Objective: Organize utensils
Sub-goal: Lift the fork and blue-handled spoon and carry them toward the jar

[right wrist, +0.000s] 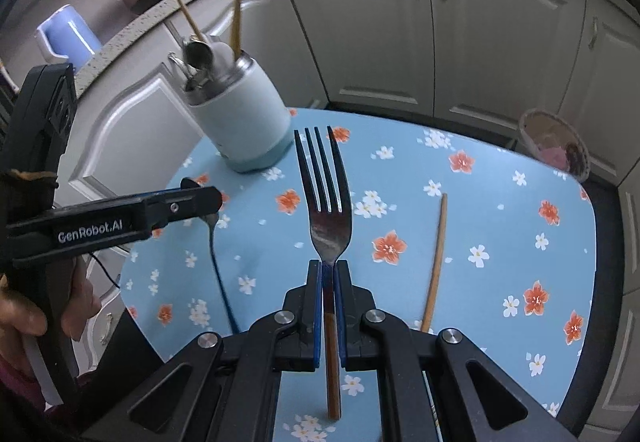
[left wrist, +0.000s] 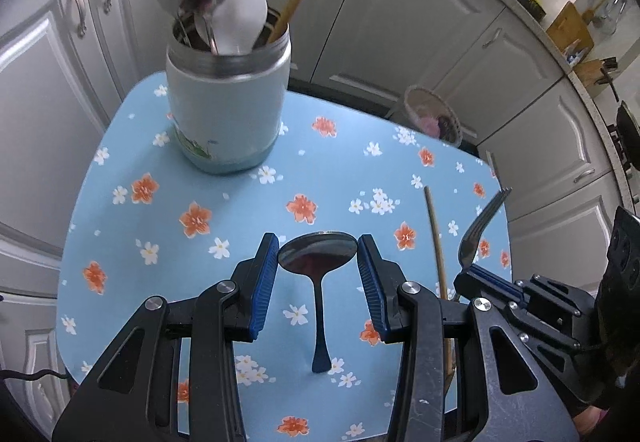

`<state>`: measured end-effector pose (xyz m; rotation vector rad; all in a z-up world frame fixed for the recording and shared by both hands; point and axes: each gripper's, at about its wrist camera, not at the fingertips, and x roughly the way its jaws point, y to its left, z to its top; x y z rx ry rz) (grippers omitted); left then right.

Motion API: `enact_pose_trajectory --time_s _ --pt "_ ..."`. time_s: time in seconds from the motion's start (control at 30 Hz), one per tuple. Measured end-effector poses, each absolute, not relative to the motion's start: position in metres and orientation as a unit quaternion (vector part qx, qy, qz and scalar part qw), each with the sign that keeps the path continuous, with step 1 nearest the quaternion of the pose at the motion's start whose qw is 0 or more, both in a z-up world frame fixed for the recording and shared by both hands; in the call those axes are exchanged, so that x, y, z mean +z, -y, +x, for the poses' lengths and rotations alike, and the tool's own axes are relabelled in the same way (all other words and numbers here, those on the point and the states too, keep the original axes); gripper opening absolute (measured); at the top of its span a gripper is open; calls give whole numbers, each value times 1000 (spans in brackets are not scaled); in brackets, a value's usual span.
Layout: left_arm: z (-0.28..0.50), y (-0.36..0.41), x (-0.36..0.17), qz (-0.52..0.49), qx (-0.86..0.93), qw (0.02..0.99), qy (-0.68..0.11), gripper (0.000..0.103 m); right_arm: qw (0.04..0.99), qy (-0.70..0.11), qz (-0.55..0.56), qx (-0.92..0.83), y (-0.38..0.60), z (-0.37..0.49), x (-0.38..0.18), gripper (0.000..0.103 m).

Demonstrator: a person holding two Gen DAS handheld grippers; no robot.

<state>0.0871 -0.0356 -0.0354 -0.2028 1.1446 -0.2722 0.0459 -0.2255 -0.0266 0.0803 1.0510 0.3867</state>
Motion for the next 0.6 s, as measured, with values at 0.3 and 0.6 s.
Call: enact_pose_trajectory --time_s 0.3,0.6 --pt "77 27 -16 -104 -135 833 -526 39 851 -488 29 193 213 33 -16 5" --pt "84 13 15 -112 -128 849 -500 39 863 -460 26 208 201 36 14 5"
